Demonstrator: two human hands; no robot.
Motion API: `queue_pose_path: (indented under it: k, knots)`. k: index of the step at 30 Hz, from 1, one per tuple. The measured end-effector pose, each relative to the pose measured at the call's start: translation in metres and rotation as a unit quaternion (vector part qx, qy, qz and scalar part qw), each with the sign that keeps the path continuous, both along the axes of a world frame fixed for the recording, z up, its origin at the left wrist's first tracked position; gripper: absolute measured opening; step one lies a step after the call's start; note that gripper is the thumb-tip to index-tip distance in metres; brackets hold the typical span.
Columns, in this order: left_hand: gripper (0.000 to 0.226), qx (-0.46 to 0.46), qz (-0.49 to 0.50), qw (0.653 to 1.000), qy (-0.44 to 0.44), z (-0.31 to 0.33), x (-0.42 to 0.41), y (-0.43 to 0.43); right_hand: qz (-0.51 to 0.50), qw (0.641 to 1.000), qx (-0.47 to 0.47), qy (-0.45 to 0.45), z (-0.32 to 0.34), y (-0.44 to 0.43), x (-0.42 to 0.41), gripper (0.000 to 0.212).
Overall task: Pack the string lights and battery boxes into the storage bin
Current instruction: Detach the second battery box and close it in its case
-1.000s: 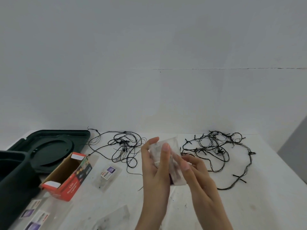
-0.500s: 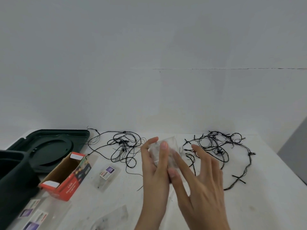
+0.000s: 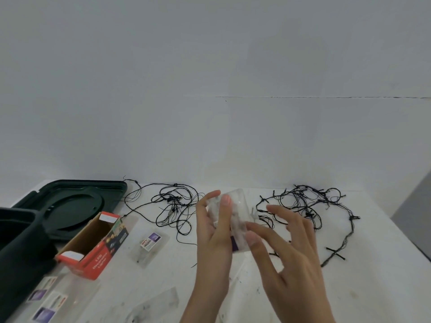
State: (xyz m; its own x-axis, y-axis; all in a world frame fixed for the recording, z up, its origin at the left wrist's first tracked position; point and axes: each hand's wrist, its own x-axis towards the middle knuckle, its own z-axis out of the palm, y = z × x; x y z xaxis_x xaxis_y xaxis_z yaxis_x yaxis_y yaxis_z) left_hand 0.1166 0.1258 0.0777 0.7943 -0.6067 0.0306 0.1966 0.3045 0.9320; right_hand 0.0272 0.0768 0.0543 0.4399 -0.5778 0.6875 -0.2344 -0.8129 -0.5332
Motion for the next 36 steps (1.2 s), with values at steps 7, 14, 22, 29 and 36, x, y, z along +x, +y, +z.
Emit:
queue_pose_path:
  k: [7, 14, 22, 29, 36]
  knots:
    - [0.038, -0.006, 0.02, 1.0, 0.008, -0.003, -0.004, 0.0, 0.054, 0.99, 0.126, 0.037, 0.002, 0.001, -0.001, 0.047]
    - [0.043, -0.014, -0.012, 0.998, 0.058, -0.003, -0.006, -0.001, 0.146, 0.855, 0.486, -0.104, 0.002, -0.011, -0.003, 0.031]
    - [0.036, 0.017, 0.011, 0.999, 0.05, -0.008, -0.005, -0.001, 0.107, 0.88, 0.412, -0.212, 0.007, -0.011, -0.013, 0.022]
    - [0.031, 0.029, 0.005, 0.997, 0.069, -0.011, -0.004, -0.001, 0.11, 0.987, 0.095, -0.071, 0.007, -0.014, -0.018, 0.02]
    - [0.05, 0.03, 0.011, 0.996, 0.083, -0.009, -0.005, -0.001, 0.089, 0.996, -0.018, 0.007, 0.003, -0.013, -0.018, 0.014]
